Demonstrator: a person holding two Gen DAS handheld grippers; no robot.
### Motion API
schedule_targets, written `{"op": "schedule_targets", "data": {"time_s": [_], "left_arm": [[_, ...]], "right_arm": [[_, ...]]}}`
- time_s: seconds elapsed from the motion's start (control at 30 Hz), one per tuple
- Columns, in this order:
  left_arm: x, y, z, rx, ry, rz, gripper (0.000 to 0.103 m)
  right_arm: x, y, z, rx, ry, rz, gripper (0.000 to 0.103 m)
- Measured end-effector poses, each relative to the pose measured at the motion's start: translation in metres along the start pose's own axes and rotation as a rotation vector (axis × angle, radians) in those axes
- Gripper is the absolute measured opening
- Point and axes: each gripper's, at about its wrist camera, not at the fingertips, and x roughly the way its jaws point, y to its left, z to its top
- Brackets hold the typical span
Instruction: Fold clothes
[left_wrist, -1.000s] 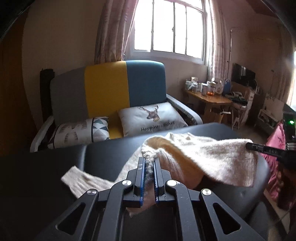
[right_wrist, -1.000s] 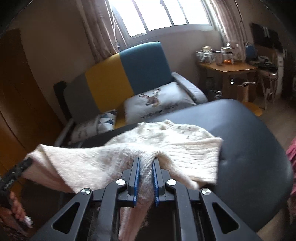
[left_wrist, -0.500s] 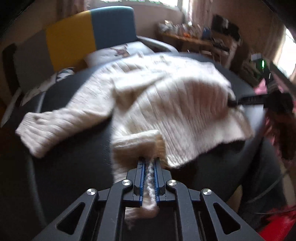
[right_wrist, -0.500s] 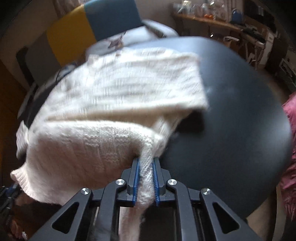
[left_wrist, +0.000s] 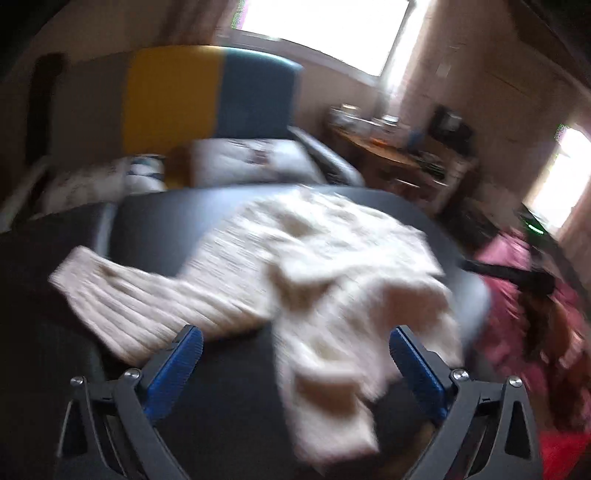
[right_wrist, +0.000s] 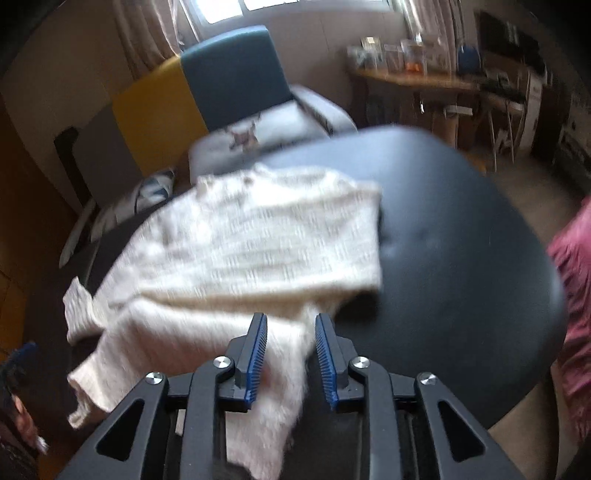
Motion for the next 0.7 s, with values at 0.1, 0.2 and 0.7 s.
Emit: {"op": "schedule_targets", "data": {"time_s": [0.1, 0.2, 0.7], "left_arm": [[0.045, 0.012, 0.019, -0.023, 0.050, 0.140, 0.102], [0.093, 0.016, 0.024, -0.009, 0.135, 0.221, 0.102], [0.155, 0.016, -0.006, 0.069, 0.218, 0.399, 0.096]], "right_arm": [[0.018, 0.035, 0.016, -0.120, 0.032, 0.007, 0.028], [0.046, 0.079, 0.018, -0.267, 0.080, 0.030, 0.030], [0.143, 0.234, -0.014, -0.817, 0.225, 0.045, 0.034]]}}
